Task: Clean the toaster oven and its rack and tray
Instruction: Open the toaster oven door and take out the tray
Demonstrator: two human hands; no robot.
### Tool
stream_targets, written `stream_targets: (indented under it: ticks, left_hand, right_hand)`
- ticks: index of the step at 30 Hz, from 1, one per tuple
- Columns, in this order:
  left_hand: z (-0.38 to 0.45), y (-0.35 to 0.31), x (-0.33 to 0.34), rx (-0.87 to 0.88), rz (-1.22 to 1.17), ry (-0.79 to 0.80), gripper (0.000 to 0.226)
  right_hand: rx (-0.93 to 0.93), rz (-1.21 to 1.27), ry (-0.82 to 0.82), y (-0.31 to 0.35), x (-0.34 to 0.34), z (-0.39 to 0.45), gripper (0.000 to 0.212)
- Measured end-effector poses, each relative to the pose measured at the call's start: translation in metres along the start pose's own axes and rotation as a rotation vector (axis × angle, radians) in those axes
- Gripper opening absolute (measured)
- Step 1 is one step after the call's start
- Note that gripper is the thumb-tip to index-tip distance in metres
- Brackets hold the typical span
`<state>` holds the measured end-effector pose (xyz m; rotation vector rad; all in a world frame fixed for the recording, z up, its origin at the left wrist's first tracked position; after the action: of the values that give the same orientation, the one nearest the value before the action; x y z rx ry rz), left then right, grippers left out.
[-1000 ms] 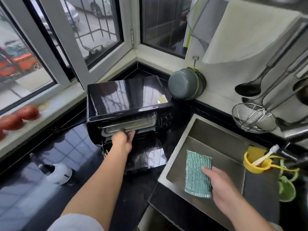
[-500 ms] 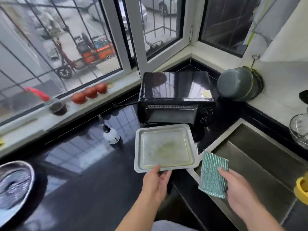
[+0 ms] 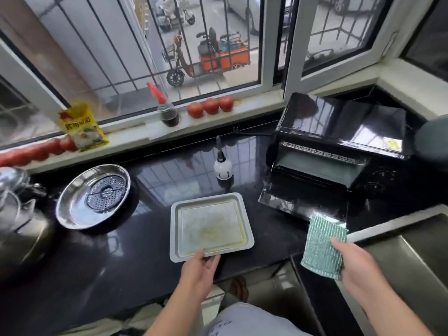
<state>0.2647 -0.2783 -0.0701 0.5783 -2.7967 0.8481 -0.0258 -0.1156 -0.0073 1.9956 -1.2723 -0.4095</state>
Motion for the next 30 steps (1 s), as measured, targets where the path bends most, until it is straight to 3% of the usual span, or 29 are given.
stream_targets:
  ticks: [6,13,17,22,27,30]
  left_hand:
    - [0.014,-0.004,0.008,-0.037,0.017,-0.009,0.03]
    - [0.014,-0.014,0.006,-0.214,0.279,0.033,0.03]
    - [0.004,-0.02,0.022,-0.339,0.46,0.149,0.032]
    - [-0.011,-0.018,0.11,-0.308,0.532,0.391,0.02]
    - [-0.015,0.003,0.216,-0.265,0.573,0.606,0.024]
    - [-0.004,0.023,0.277,-0.233,0.577,0.673,0.038]
  right_hand:
    - [0.016,-0.026,0.007,0.005,0.005,-0.003,0.021]
    - [0.032,-0.005,-0.068,0.01,-0.002,0.002,0.026]
    - [0.034,0.01,-0.095,0.011,0.002,0.001,0.024]
    - [0.028,0.106,-0.165,0.019,0.0,-0.006,0.022]
    - [-0.035,0.153,-0.234,0.024,-0.02,-0.02,0.026]
    - [-0.051,0.177,-0.3,0.02,-0.029,-0.03,0.026]
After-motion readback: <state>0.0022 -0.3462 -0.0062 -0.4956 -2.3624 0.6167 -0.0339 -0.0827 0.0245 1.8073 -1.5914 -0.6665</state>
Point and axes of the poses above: each hand's wrist, its own z-axis towards the middle knuckle, its own x-axis out of the palm, y = z × x, the point moved 3 cm from there along z, towards the middle knuckle, and after that the axes turned 5 degrees about z, right-handed, at the moved point
